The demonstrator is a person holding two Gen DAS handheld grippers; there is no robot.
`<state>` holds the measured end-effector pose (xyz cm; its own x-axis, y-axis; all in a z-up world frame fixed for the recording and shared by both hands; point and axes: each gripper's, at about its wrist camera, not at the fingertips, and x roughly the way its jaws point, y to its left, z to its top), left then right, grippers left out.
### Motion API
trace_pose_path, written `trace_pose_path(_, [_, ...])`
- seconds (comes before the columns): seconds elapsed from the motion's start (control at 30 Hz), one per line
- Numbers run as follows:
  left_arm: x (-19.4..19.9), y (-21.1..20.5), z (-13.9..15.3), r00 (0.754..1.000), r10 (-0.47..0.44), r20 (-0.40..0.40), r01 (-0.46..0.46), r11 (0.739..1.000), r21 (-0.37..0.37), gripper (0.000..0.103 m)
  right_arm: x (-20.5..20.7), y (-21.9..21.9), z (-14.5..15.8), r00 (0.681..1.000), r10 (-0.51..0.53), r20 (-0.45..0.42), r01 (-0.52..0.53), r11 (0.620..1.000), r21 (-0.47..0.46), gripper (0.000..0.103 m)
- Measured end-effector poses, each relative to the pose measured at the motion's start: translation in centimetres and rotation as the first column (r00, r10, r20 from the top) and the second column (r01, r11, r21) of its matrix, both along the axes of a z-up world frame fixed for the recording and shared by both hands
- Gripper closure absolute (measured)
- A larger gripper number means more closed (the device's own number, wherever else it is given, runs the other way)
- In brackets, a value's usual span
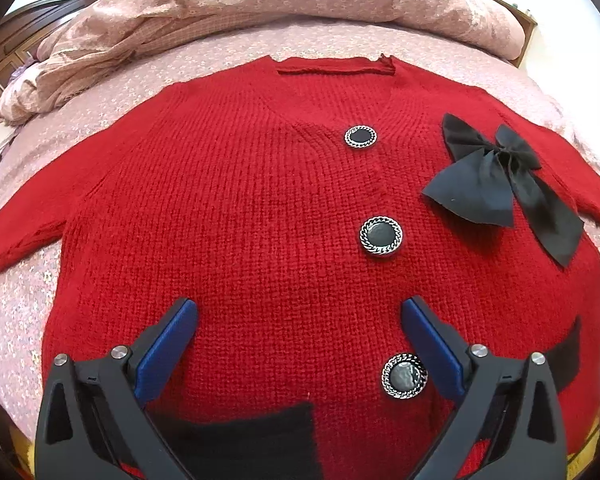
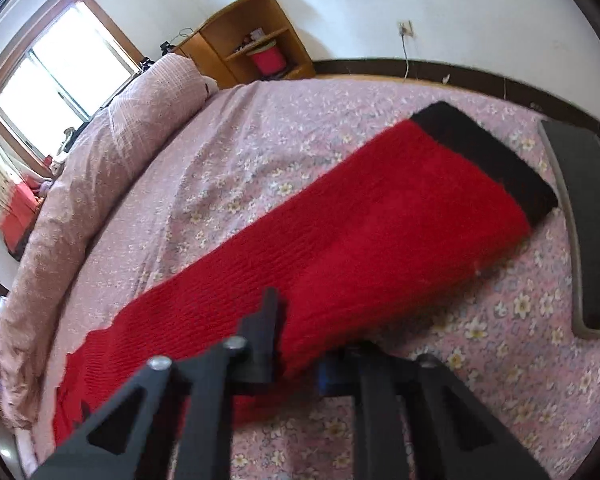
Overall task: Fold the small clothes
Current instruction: 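Lift the sleeve with the right tool, fold it across the cardigan front, release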
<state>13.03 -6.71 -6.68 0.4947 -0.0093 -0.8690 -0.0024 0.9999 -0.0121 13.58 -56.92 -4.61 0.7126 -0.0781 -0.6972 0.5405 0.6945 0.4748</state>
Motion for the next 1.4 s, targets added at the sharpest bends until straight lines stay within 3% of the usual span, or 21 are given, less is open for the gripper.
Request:
trace_pose_path(0.3, [-0.8,0.2,1.4,1.0,-0.024,-0.006,0.024,0.999,0.036,0.016,-1.0,2.0,3.9,0.992,0.08,0.101,-0.074,0.995,-0.062,0.093])
trace_pose_path(0.7, [-1.9,2.8,4.5,1.0,0.012,0.021,-0.014,0.996,0.085,0.017,-0.4,8.3,9.5,0.947,0.256,0.194,-0.239,0.965,-0.107,0.094])
trace_pose_path(1.13, [-3.0,7.7,6.2,0.997,0.061,0.048,-0.065,0.993,0.097,0.017,1.7,19.0,12.5,0.864,0.457,0.211,-0.433,0.888,-0.151,0.094])
trace_pose_path(1.3, [-2.8,10.7,6.6,0.993,0.094,0.072,-0.103,0.987,0.127,0.017,2.8,24.1,12.8,0.828,0.525,0.198,-0.496,0.85,-0.18,0.094])
trace_pose_path(1.4, [-2.6,12.6,6.7,0.989,0.13,0.071,-0.137,0.985,0.103,0.017,3.7,27.5,12.2,0.804,0.564,0.189,-0.541,0.825,-0.162,0.094])
